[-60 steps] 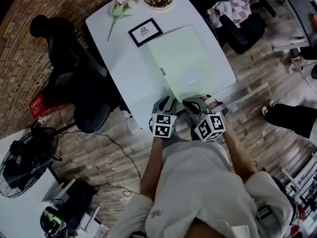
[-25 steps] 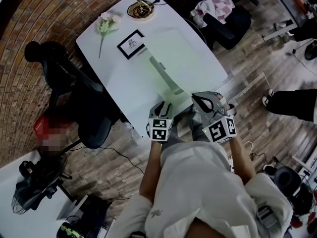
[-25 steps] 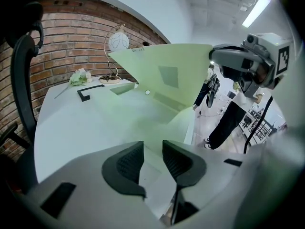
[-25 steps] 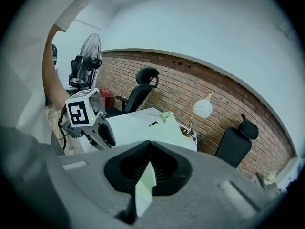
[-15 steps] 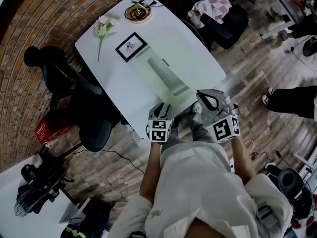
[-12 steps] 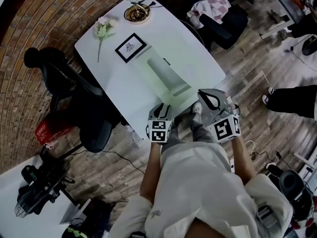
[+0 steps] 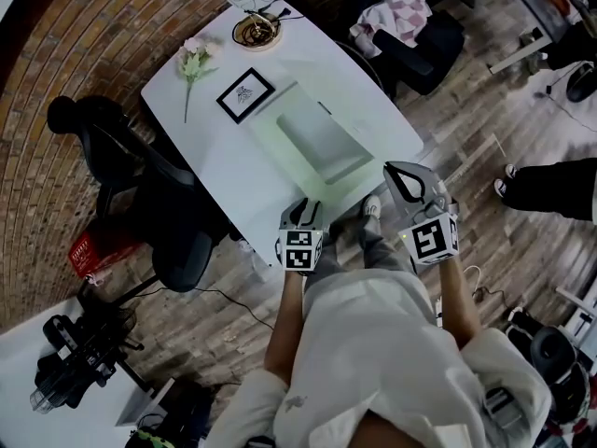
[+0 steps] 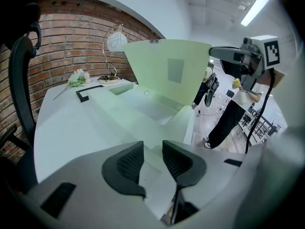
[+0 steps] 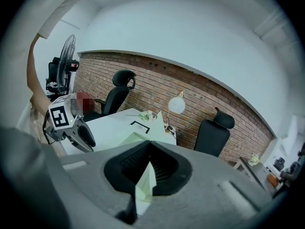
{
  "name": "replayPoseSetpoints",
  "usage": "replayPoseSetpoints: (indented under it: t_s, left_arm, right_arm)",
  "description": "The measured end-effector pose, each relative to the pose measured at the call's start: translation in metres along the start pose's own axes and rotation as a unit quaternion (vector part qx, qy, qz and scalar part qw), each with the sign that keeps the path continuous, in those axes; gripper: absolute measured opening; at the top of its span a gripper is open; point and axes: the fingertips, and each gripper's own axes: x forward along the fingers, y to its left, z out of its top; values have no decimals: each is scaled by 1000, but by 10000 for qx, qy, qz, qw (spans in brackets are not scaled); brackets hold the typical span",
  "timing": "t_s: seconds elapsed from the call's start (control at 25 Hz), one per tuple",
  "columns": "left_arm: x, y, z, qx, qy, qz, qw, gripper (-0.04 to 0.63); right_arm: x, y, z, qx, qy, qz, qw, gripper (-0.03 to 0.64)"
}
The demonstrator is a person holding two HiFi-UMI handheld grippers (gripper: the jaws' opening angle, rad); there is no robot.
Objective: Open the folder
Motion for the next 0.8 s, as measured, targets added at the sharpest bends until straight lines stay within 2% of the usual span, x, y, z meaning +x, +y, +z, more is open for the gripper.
replayPoseSetpoints:
  t_s: [0.4, 0.8]
  left_arm:
    - [1, 0, 0, 28, 29, -11, 10000, 123]
    - [1, 0, 2, 26, 26, -24, 10000, 123]
  right_arm:
    - [-5, -20, -7, 97, 21, -286, 9995, 6]
    - [-5, -23, -7, 112, 32, -337, 9994, 6]
